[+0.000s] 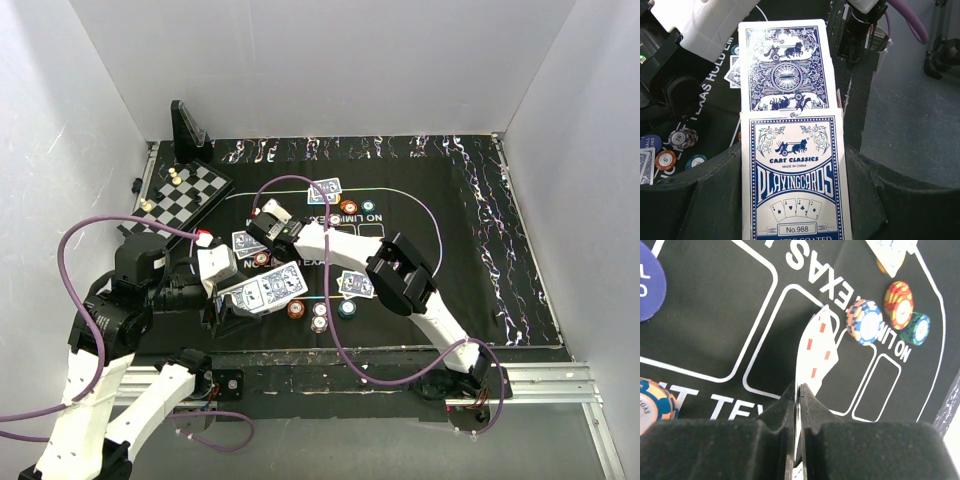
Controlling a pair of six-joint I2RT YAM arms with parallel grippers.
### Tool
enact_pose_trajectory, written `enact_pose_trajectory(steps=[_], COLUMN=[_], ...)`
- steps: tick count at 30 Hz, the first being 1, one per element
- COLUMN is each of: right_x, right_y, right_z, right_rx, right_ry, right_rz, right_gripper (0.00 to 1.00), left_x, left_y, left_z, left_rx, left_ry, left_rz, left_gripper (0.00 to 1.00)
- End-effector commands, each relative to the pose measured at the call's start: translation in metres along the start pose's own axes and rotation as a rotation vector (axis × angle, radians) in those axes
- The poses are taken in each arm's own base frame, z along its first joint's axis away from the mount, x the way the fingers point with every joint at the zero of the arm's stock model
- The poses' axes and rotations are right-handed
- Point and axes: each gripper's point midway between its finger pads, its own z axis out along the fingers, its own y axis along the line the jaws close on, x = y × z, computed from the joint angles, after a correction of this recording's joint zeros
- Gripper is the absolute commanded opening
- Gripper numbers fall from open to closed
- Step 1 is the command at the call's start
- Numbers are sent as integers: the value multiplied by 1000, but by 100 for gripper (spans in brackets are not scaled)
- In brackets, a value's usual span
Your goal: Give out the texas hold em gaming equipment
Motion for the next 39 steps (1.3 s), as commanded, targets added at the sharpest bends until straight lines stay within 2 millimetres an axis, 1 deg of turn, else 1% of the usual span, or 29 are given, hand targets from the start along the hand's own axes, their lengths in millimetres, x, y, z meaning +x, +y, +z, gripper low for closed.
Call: enact_pose_trajectory(steps=[1,3,4,7,11,15,17,20,21,25,28,33,39], right_x=[8,10,9,6,-3,-4,-1,-1,2,2,5,9,7], right_y=[20,26,25,22,16,14,12,3,-3,-20,-31,-29,-21], right_z=[-4,-7,-9,-17,-29,-41,-47,-54,-50,-44,-32,-11,3], right_rx=[-92,-130,-141,-155,-188,-232,-270,-330,-341,-418,-434,-463,-509], right_ry=[46,49,45,36,19,18,27,21,31,46,70,114,132], right_rz=[47,62,77,103,142,162,182,262,296,419,477,520,553], right_gripper=[19,29,35,46,53,55,56,56,55,50,46,39,35], left_x=[-5,-5,-4,-4,-5,-5,-4,-3,-3,-3,-2,-1,0], left_y=[-1,-1,-1,-1,0,0,0,0,0,0,1,3,6], left_z=[0,1,1,1,1,1,1,2,2,3,3,6,10], left_rx=[6,8,8,9,6,6,6,9,9,11,10,15,24], left_ry=[-25,-25,-24,-27,-30,-30,-30,-31,-31,-34,-31,-33,-31], left_rz=[28,27,26,32,39,42,45,47,45,48,50,54,47], left_gripper=[0,0,0,0,0,0,0,0,0,0,0,0,0])
